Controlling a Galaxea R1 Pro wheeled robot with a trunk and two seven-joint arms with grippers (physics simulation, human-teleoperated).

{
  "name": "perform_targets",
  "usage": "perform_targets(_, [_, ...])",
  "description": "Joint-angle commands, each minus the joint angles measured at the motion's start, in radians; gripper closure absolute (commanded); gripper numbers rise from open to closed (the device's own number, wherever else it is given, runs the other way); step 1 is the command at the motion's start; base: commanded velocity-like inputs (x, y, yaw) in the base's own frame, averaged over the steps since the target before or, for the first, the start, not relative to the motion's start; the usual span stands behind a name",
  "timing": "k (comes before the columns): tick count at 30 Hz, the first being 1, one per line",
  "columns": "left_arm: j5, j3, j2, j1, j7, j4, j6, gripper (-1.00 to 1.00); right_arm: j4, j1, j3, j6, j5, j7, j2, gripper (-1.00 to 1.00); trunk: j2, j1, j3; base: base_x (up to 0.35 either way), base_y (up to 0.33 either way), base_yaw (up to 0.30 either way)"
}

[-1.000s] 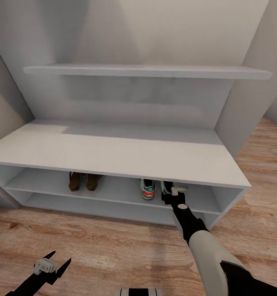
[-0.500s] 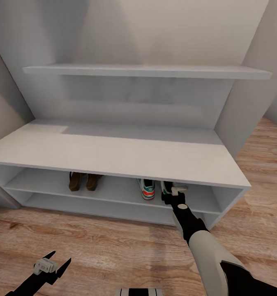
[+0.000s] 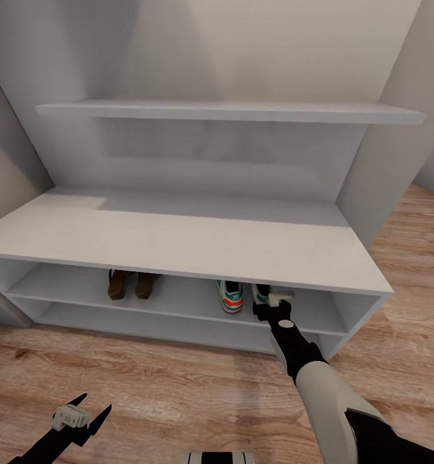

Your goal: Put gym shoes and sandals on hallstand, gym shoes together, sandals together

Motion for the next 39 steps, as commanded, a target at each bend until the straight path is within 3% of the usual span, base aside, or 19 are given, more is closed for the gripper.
perform_targets(1, [0.007, 0.003, 0.000, -0.001, -0.010, 0.001, 0.002, -1.00, 0.000, -0.001, -0.006, -0.001, 0.009, -0.001, 0.001, -1.00, 0.000, 0.000, -0.001, 0.000, 0.000, 0.000])
perform_targets(11, [0.007, 0.003, 0.000, -0.001, -0.010, 0.001, 0.002, -1.00, 0.000, -0.001, -0.006, -0.001, 0.009, -0.001, 0.001, -1.00, 0.000, 0.000, -0.001, -0.063, 0.000, 0.000])
perform_targets(39, [0.007, 0.004, 0.000, -0.001, -0.010, 0.001, 0.005, -1.00, 0.006, 0.001, -0.006, -0.001, 0.010, -0.001, 0.001, -1.00, 0.000, 0.000, -0.001, -0.306, -0.055, 0.000])
